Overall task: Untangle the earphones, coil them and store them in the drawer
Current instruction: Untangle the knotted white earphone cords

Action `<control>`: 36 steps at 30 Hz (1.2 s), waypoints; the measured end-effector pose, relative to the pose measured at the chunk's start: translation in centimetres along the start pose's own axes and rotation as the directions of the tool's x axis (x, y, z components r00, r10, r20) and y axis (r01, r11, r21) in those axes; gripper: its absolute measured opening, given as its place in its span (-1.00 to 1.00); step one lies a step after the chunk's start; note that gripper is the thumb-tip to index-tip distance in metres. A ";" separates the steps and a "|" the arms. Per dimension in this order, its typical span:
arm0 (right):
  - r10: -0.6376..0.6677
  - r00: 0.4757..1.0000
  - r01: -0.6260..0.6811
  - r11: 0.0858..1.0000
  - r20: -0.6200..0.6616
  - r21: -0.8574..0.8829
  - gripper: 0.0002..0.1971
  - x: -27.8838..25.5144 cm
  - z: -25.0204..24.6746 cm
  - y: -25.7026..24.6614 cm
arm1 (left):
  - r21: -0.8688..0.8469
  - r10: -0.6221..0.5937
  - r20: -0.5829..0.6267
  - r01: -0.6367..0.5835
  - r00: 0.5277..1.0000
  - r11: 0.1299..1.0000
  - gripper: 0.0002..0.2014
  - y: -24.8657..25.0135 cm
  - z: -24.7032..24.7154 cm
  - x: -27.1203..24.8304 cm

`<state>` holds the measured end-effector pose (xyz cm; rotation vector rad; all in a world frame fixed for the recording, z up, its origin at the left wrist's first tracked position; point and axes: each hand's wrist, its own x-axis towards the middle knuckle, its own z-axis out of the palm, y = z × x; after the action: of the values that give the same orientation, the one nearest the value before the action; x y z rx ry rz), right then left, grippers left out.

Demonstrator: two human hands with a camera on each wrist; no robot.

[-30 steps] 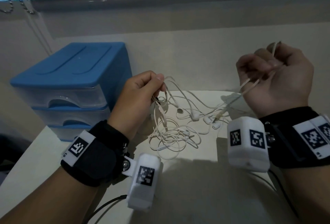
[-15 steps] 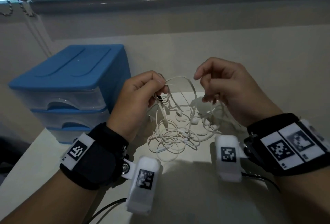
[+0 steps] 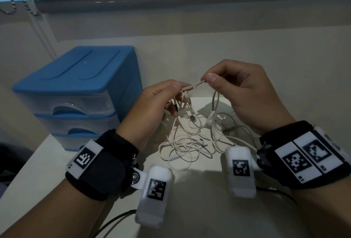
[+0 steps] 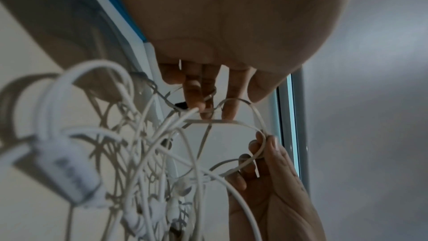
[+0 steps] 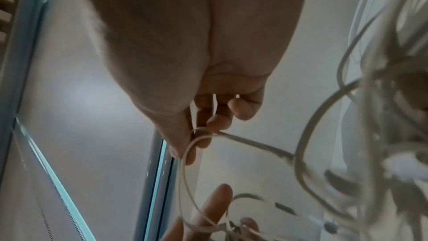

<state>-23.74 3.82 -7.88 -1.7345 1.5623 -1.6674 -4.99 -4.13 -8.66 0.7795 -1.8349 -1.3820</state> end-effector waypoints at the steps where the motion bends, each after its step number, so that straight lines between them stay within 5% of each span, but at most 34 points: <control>1: 0.003 1.000 -0.003 1.000 -0.019 -0.008 -0.90 0.1 -0.1 0.0 | -0.005 -0.007 -0.008 0.007 1.000 1.000 -0.70 0.0 0.0 0.0; 15: 0.038 0.995 -0.031 0.997 -0.089 0.075 -0.82 0.1 -0.3 0.0 | -0.037 -0.131 -0.111 0.128 0.985 0.991 -0.58 0.0 -0.2 0.0; 21: 0.153 0.987 -0.145 0.981 -0.058 0.127 -0.77 0.0 -0.1 -0.3 | 0.106 -0.031 -0.124 0.045 0.992 0.993 -0.73 -0.3 -0.2 -0.2; 33: 0.038 0.984 -0.054 0.994 0.172 0.091 -0.83 -0.6 0.3 -1.0 | 0.235 0.108 -0.029 -0.098 0.994 0.967 -0.83 0.2 0.1 -0.4; 36: 0.004 0.999 -0.013 0.988 0.055 0.153 -0.83 -0.4 0.4 -1.2 | 0.207 0.137 -0.019 -0.131 0.990 0.970 -0.89 0.3 0.1 -0.5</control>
<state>-22.65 4.44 -7.28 -1.6780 1.3770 -1.6746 -4.82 -3.58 -8.53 0.7608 -1.9871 -1.1006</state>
